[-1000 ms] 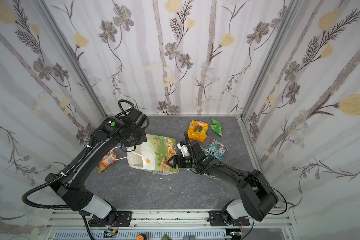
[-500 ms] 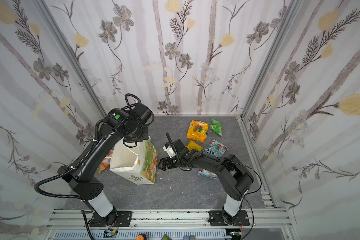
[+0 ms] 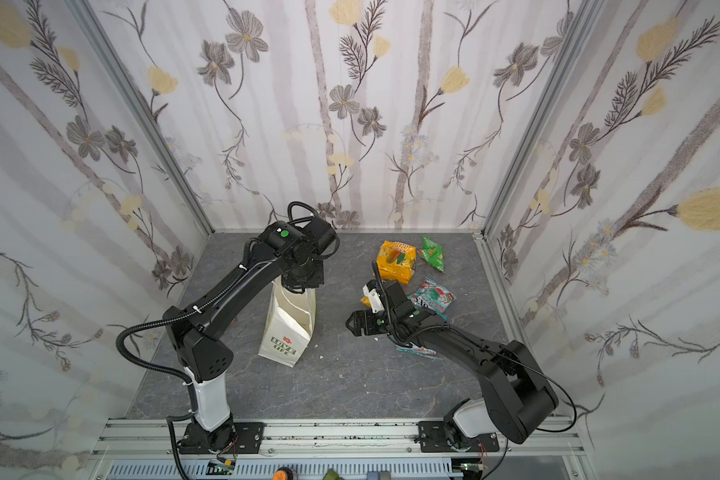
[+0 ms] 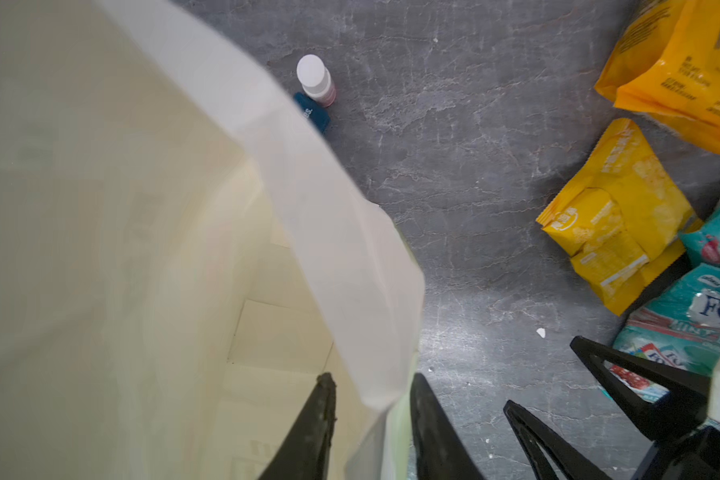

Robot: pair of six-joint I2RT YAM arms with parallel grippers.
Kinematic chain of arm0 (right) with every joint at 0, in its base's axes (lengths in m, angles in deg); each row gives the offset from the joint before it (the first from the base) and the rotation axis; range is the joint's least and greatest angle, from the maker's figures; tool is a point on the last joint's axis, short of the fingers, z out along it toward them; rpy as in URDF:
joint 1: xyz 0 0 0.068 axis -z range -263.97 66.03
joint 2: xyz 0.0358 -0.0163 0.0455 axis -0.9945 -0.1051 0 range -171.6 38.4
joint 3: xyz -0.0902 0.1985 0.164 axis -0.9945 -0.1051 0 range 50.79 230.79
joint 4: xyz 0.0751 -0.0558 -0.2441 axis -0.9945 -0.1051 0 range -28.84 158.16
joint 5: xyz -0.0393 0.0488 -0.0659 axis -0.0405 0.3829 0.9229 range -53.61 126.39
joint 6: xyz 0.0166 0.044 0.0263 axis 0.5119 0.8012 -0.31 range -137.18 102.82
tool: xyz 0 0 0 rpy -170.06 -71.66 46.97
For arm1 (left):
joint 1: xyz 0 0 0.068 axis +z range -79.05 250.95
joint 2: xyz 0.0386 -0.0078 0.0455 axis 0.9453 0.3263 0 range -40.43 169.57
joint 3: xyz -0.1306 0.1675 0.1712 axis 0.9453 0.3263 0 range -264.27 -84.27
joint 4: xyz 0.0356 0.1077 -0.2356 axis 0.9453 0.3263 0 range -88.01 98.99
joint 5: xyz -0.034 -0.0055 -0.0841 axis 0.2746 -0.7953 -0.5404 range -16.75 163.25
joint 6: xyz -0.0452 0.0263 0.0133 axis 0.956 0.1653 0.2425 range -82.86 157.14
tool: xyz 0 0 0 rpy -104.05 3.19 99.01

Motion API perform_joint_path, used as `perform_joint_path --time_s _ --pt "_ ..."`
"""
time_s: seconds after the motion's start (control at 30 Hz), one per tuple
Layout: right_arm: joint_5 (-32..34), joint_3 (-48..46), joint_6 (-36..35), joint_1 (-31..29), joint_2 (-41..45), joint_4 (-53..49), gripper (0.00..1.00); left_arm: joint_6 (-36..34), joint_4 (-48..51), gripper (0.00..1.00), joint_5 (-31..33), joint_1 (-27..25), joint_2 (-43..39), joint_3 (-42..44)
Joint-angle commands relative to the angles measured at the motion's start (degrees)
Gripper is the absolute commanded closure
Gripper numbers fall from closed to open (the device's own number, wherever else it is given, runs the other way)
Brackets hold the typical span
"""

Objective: Take the snacks out of the paper bag

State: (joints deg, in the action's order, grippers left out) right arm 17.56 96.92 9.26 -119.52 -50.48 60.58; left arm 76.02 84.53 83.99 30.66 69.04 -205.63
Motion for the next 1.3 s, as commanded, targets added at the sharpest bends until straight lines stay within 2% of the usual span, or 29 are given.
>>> perform_joint_path --time_s 0.0,0.17,0.4,0.5,0.63,0.7,0.8,0.87,0.97,1.03,1.17,1.27 --pt "0.8 -0.4 -0.9 0.0 2.0 0.5 0.05 1.0 0.4 0.66 1.8 -0.1 -0.5 -2.2" --pt "0.5 -0.6 -0.6 0.0 4.1 -0.1 0.05 -0.1 1.0 0.49 5.1 0.0 -1.9 -3.7" --pt "0.7 0.2 -0.4 0.0 6.8 -2.2 0.05 -3.5 3.0 0.17 9.7 -0.1 -2.5 -9.2" --pt "1.2 0.5 -0.4 0.0 8.1 -3.1 0.04 -4.6 3.2 0.10 10.5 -0.1 -2.5 -10.6" --pt "1.2 0.6 -0.4 0.0 8.5 -3.5 0.04 -2.1 3.8 0.08 10.6 -0.6 -2.9 -9.8" --pt "0.2 0.4 -0.3 0.0 8.8 -2.5 0.03 -0.8 1.5 0.08 11.5 -2.2 -3.7 -4.7" --pt "-2.5 0.3 -1.6 0.0 10.2 -1.0 0.02 0.7 -2.8 0.08 9.3 -4.5 -5.1 3.1" --pt "-5.2 -1.1 -3.0 -0.1 12.5 2.7 0.01 1.7 -4.7 0.08 8.5 -6.2 -6.4 5.2" --pt "-4.7 -6.4 -3.6 0.2 15.4 11.1 0.01 2.0 -6.6 0.05 10.8 -9.1 -8.2 7.7" --pt "-7.4 -8.6 -4.2 0.2 15.5 15.3 0.01 1.9 -6.8 0.02 11.9 -10.7 -9.3 9.0" --pt "-8.6 -8.5 -5.7 -2.2 14.4 16.6 0.00 -1.9 -10.8 0.00 13.9 -13.1 -13.3 14.1" --pt "-8.6 -9.3 -4.6 -3.0 14.6 17.7 0.01 -7.2 -15.9 0.00 11.3 -13.6 -16.7 18.6"
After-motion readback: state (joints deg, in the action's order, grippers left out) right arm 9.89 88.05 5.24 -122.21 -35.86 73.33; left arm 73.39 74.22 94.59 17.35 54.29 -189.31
